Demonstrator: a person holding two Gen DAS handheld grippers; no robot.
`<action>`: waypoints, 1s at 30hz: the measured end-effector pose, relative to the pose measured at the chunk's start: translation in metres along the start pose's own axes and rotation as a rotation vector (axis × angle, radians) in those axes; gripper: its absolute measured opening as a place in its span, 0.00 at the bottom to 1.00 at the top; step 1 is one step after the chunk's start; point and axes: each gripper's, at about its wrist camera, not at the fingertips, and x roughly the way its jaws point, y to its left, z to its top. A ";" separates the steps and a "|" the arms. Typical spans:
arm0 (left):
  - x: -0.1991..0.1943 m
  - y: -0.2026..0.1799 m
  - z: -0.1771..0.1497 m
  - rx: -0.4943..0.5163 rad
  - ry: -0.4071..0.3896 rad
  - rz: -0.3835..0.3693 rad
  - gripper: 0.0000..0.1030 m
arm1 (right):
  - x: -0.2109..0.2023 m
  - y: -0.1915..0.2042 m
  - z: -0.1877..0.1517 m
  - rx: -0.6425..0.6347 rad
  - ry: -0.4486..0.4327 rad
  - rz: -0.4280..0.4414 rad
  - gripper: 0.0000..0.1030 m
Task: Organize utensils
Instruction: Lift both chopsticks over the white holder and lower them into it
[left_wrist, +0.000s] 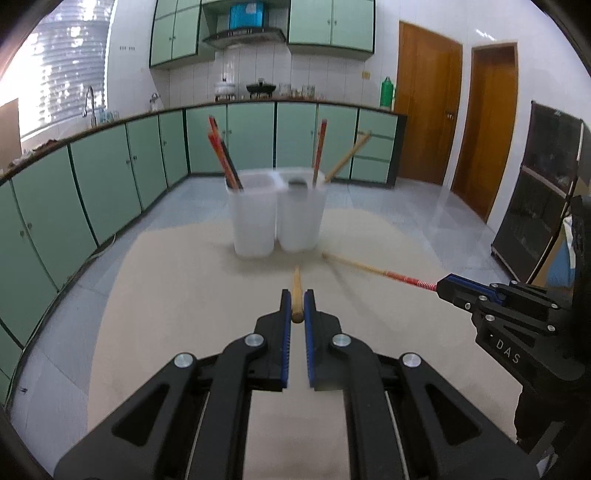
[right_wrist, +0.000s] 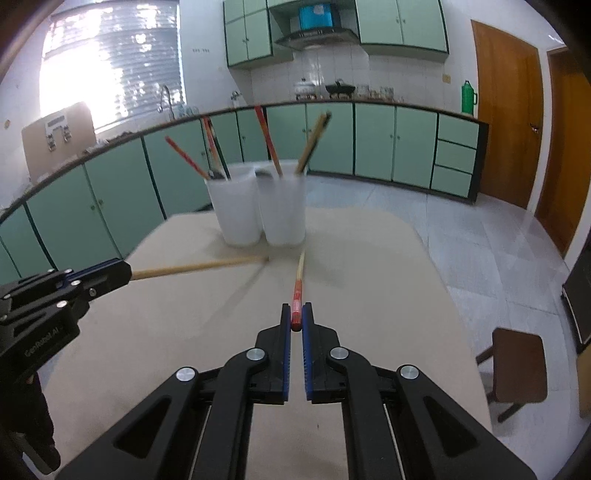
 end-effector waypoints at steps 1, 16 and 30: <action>-0.004 0.001 0.004 -0.001 -0.012 -0.001 0.06 | -0.003 0.000 0.006 -0.002 -0.012 0.006 0.06; -0.027 0.020 0.064 -0.016 -0.123 -0.061 0.06 | -0.029 0.010 0.098 -0.091 -0.103 0.107 0.05; -0.048 0.028 0.132 0.024 -0.261 -0.092 0.06 | -0.059 0.015 0.191 -0.164 -0.270 0.113 0.05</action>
